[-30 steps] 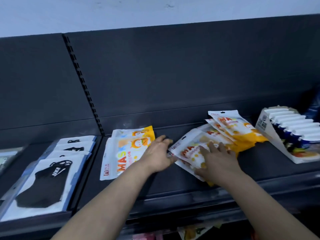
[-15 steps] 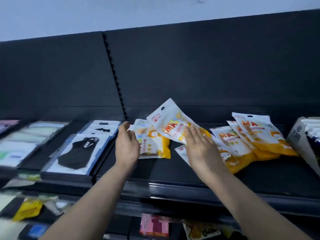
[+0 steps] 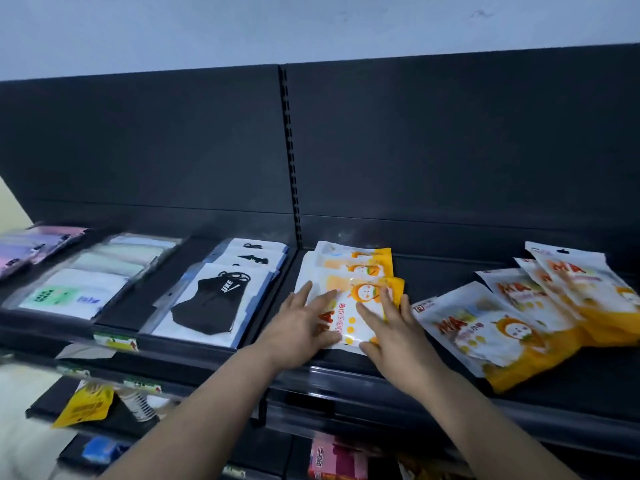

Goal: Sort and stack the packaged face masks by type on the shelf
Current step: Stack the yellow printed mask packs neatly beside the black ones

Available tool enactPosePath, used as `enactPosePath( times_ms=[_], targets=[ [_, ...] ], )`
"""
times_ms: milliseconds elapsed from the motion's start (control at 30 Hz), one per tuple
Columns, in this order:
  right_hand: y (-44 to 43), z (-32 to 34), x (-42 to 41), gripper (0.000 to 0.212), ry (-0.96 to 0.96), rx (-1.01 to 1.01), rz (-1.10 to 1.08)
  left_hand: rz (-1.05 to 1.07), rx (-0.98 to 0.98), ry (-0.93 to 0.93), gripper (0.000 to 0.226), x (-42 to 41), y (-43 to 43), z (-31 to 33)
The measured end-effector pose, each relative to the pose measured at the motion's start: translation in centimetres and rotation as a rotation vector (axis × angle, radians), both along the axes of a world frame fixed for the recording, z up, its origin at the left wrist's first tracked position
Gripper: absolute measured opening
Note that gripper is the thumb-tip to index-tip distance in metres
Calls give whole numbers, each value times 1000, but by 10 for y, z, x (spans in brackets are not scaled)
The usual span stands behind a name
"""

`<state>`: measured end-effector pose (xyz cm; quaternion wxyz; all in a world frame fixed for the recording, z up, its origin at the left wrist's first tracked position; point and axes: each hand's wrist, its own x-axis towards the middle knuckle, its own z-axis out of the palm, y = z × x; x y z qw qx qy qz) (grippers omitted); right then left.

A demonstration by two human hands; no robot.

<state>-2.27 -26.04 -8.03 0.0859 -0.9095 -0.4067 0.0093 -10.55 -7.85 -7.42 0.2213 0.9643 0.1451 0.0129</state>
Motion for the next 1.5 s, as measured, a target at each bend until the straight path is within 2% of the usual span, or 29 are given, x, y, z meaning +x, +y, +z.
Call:
enactPosePath(
  times_ms=[100,267,400,600,733,800,867,933,967,1033,1067,1167,1233,1267,1333,1433,1467,1500],
  targets=[
    [8,-6,1,63,19,9,-21,-57,97,100,78,13,7,-7],
    [15,2,10,69,77,-23,-88,-48,65,187,72,24,9,1],
    [-14,12,13,82,15,-36,-272,-80,124,180,77,32,3,18],
    [-68,13,20,85,-3,-259,-588,-251,246,44,71,59,-39,23],
    [-83,6,26,73,118,-294,-678,-247,301,100,69,67,-58,17],
    [-87,3,24,70,81,-308,-696,-247,350,115,67,66,-55,14],
    [-92,1,21,66,-18,-203,-712,-274,355,79,67,64,-45,11],
    [-93,2,17,59,-116,-4,-686,-313,193,-4,68,62,-33,7],
    [-90,3,15,55,-149,134,-667,-294,-2,-71,67,61,-27,5],
    [-79,6,9,52,-256,353,-555,-131,-417,-278,56,55,-19,5],
    [-71,5,6,52,-330,386,-477,-3,-545,-390,48,53,-15,7],
    [-39,-2,-6,49,-479,271,-223,325,-869,-629,28,46,10,14],
    [-19,-9,-15,50,-468,130,-48,372,-1031,-691,25,35,30,18],
    [-12,-15,-18,50,-464,54,26,329,-1005,-662,29,29,38,17],
    [-3,-19,-28,49,-427,-5,76,145,-818,-501,43,13,42,11],
    [1,-15,-34,58,-207,245,-85,-37,-328,-235,93,1,37,-13],
    [2,-12,-33,63,-128,352,-188,-30,-250,-182,107,0,33,-18],
    [2,-9,-30,77,8,428,-306,-12,-240,-156,119,-1,30,-21]
  ],
)
